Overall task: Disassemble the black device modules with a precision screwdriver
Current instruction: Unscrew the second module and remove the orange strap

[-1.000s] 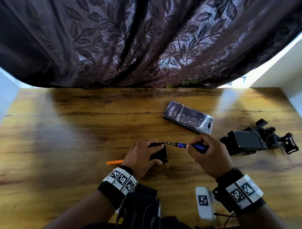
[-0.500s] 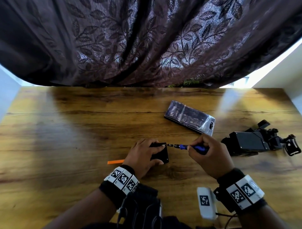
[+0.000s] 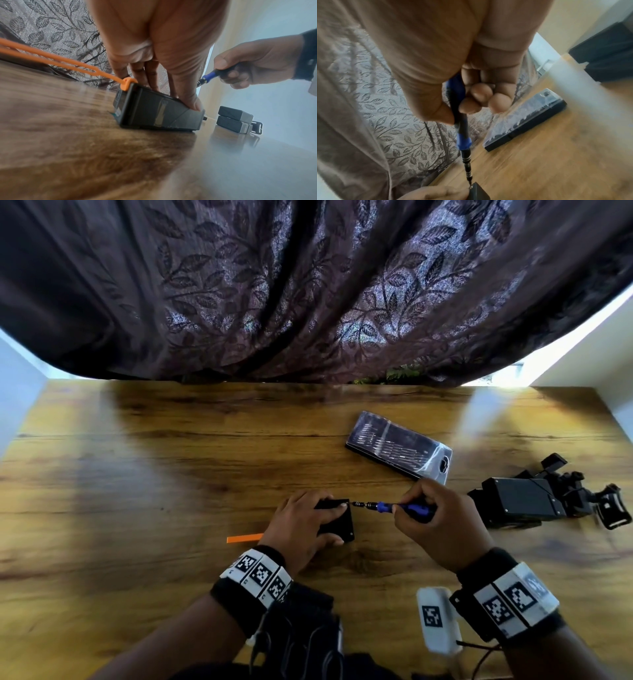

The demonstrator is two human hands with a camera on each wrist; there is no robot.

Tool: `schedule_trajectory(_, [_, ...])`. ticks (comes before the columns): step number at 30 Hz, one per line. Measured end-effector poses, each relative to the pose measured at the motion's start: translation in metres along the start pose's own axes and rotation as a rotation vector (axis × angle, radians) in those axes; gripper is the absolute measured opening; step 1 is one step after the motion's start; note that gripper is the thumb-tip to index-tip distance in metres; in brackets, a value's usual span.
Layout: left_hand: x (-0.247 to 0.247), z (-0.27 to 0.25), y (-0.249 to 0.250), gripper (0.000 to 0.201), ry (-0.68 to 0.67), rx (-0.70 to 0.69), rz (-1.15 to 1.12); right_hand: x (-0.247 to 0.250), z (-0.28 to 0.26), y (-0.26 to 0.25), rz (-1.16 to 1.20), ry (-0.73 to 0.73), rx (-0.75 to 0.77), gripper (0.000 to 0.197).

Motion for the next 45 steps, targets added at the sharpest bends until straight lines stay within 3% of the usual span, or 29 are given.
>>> schedule_trajectory(12, [-0.004, 0.004, -0.004, 0.059, 0.089, -0.038, -0.008, -0.057, 0.066, -0.100, -0.671, -0.561, 0.338, 0.014])
schedule_trajectory(17, [-0.005, 0.007, -0.007, 0.059, 0.117, -0.036, -0.064, -0.068, 0.065, -0.117, -0.705, -0.710, 0.360, 0.028])
schedule_trajectory(23, [-0.007, 0.008, -0.009, 0.060, 0.143, -0.043, -0.108, -0.057, 0.058, -0.113, -0.698, -0.634, 0.339, 0.012])
schedule_trajectory(40, [-0.007, 0.008, -0.007, 0.065, 0.105, -0.069, -0.106, -0.065, 0.052, -0.102, -1.049, -0.525, 0.350, 0.018])
schedule_trajectory(43, [0.000, 0.007, -0.006, 0.076, 0.028, -0.072, -0.036, -0.062, 0.049, -0.097, -1.003, -0.525, 0.328, 0.022])
schedule_trajectory(45, [0.007, 0.006, -0.009, 0.081, 0.017, -0.047, 0.044, -0.059, 0.047, -0.094, -0.923, -0.538, 0.295, 0.035])
Point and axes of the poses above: each hand's wrist, its own z-axis towards the middle knuckle, its own x-axis out of the back of the hand, y = z × x, the point moved 9 cm from there along z, towards the middle knuckle, and after that the axes turned 1 degree about -y, right-handed, at the moved point
